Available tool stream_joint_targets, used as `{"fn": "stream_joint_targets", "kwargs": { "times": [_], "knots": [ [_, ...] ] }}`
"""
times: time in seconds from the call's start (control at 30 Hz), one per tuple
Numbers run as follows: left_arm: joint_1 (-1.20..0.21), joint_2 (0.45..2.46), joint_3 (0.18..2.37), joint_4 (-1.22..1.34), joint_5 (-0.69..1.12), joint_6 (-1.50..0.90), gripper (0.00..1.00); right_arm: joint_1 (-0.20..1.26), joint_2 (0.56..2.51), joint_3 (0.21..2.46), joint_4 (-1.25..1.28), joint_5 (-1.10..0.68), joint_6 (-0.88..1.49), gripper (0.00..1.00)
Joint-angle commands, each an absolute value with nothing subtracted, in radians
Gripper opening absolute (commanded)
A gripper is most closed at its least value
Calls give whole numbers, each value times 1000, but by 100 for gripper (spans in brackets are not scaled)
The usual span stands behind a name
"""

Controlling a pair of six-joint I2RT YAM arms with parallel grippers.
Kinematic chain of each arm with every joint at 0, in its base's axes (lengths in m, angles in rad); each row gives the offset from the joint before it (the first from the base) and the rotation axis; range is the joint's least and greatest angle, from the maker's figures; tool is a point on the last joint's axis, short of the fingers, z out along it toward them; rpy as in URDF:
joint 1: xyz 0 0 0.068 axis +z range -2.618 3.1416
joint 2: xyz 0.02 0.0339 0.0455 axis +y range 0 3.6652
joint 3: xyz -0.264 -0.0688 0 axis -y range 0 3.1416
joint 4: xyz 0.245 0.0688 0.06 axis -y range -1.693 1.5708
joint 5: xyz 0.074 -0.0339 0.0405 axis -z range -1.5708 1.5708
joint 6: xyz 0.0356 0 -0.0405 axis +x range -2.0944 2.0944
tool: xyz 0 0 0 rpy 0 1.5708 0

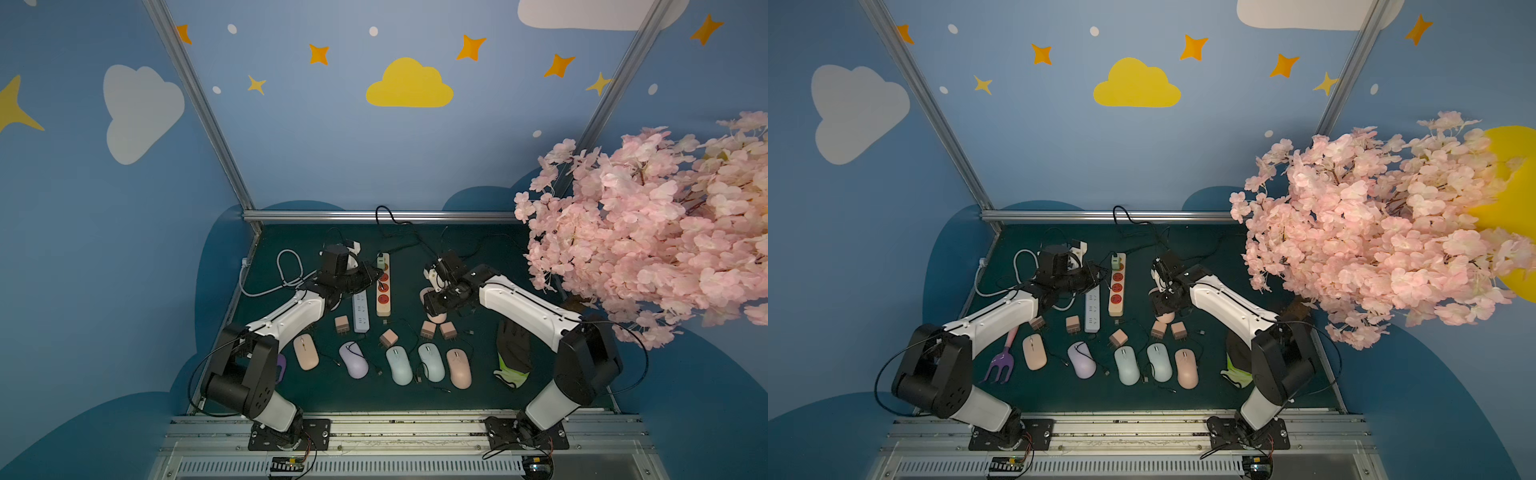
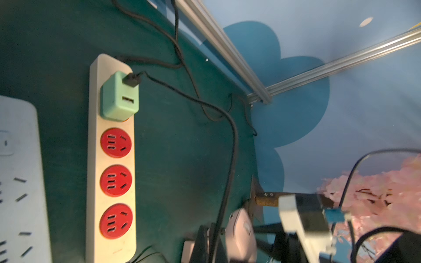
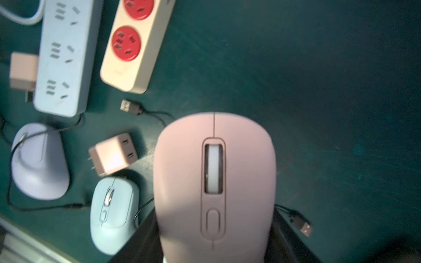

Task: Unplug the wireless mouse
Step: Remove the power cord from the mouse, then place the power cord at the center of the board.

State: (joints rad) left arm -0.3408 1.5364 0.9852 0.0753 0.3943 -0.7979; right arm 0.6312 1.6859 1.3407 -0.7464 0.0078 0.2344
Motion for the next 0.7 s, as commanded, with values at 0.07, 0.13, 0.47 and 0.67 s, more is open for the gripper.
{"fn": "stream_joint_targets", "kwargs": {
  "times": [0.07, 0.13, 0.47, 0.67],
  "knots": [
    [-341, 1513, 1052, -205, 402, -591, 4, 576, 1792, 1459, -815, 85, 303, 0],
    [-342, 1513, 1049, -228, 409, -575, 4, 555, 1845, 1502, -836, 92, 291, 0],
    [-341, 1531, 1054, -278, 411, -553, 4, 469, 2100, 1694, -906, 54, 232, 0],
    [-341, 1531, 1052, -305, 387, -541, 4, 451, 2188, 1729, -923, 9, 250, 2]
  ]
}}
